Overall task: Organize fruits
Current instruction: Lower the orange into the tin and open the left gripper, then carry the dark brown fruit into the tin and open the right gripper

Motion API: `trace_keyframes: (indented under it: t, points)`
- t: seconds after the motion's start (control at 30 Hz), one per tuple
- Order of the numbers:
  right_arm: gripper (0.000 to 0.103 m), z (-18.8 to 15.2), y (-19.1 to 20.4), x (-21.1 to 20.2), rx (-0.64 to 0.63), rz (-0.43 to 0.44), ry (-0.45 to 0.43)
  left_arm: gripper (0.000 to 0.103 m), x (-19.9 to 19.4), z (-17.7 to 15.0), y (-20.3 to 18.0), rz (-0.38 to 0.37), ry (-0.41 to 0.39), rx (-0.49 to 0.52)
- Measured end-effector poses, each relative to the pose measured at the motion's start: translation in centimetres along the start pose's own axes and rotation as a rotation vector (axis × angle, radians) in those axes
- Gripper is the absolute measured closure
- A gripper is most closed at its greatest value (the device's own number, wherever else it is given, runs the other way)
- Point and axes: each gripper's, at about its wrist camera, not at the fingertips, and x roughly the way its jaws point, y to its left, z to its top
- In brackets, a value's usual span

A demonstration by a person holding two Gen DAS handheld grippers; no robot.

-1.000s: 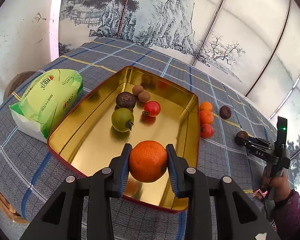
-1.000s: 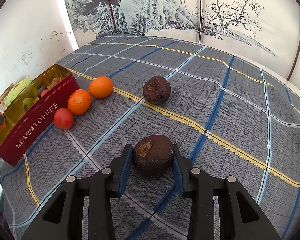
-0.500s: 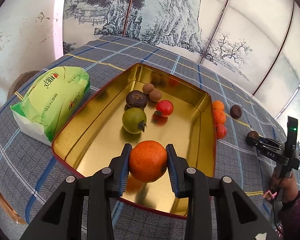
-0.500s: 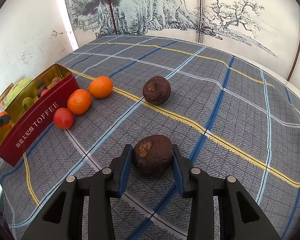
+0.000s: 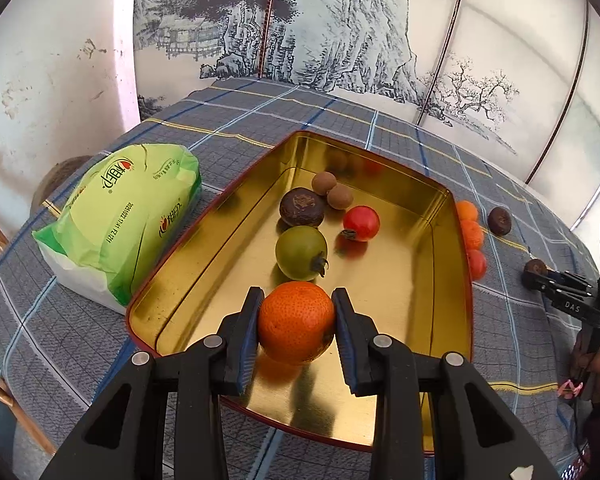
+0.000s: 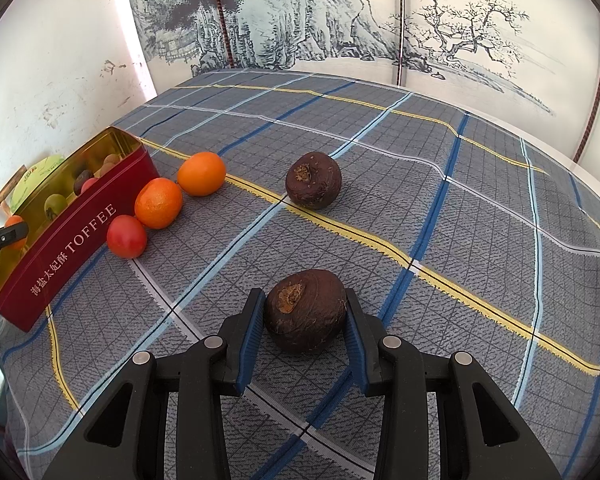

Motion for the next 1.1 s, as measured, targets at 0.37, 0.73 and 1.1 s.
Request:
trace_keyframes:
  t: [0.37, 0.73, 1.1]
  points:
    - [0.063, 0.0, 0.0, 0.0, -0.001, -0.001, 0.001, 0.072, 0.3, -0.1, -0.1, 0.031, -0.013, 0.024]
    - [0.063, 0.0, 0.1, 0.0, -0.003, -0.003, 0.001, 0.072, 0.1, 0.2, 0.0, 0.080, -0.054, 0.045]
    - [0.063, 0.0, 0.3, 0.2, -0.005, -0.006, 0.002, 0.037, -0.7, 0.2, -0.6, 0.142, -0.092, 0.057]
